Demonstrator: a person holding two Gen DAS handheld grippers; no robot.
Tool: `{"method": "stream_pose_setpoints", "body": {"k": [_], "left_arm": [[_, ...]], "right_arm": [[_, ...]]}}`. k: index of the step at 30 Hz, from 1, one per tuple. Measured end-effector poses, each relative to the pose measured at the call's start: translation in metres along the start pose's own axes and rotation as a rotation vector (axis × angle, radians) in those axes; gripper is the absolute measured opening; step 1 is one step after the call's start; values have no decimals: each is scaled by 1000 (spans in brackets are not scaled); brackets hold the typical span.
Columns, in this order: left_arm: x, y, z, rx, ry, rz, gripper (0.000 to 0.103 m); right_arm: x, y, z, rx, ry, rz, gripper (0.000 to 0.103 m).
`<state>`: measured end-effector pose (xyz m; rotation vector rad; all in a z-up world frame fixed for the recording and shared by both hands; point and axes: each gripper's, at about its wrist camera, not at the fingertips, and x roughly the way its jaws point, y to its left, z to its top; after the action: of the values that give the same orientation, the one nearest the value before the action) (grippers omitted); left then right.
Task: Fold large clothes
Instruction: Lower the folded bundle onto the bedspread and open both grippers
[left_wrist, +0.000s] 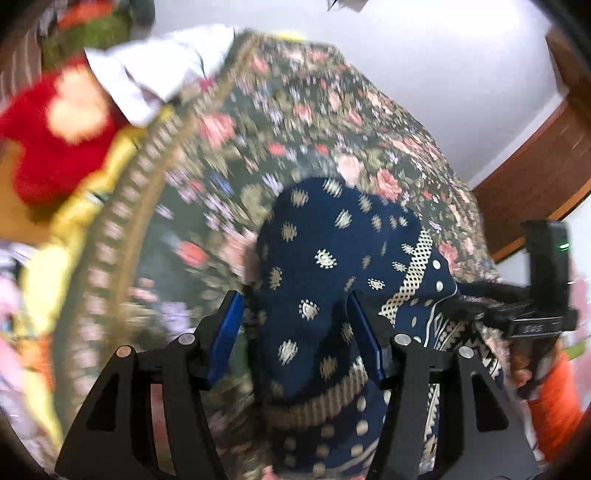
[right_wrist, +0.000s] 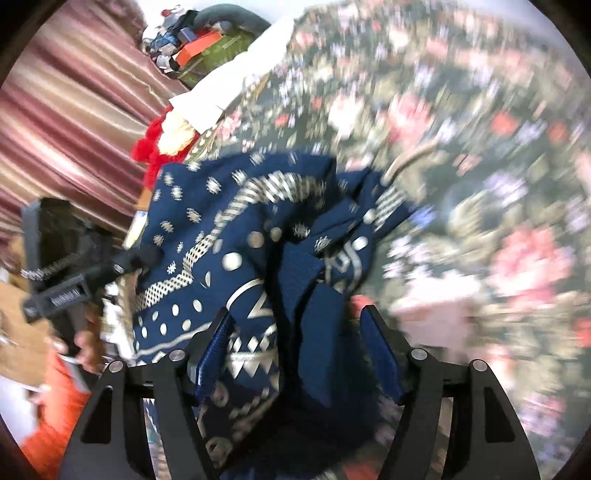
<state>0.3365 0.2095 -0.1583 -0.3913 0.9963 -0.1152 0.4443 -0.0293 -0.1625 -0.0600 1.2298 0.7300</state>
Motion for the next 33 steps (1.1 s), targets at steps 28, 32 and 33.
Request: {"method": "stream_pose_setpoints", "body": {"k": [28,32,33], "left_arm": [[-62,-25,-81,160,-146,296,78],[-45,-19,-44,109,-165,303,78],[-37,-18,-36,97,-161,304,78]], "right_arm": [[-77,3,-70,-233,-125,-342,70],[-63,28,-45,-213,-156,-237,70],[-54,35,-41,-217,-159,-230,70]]}}
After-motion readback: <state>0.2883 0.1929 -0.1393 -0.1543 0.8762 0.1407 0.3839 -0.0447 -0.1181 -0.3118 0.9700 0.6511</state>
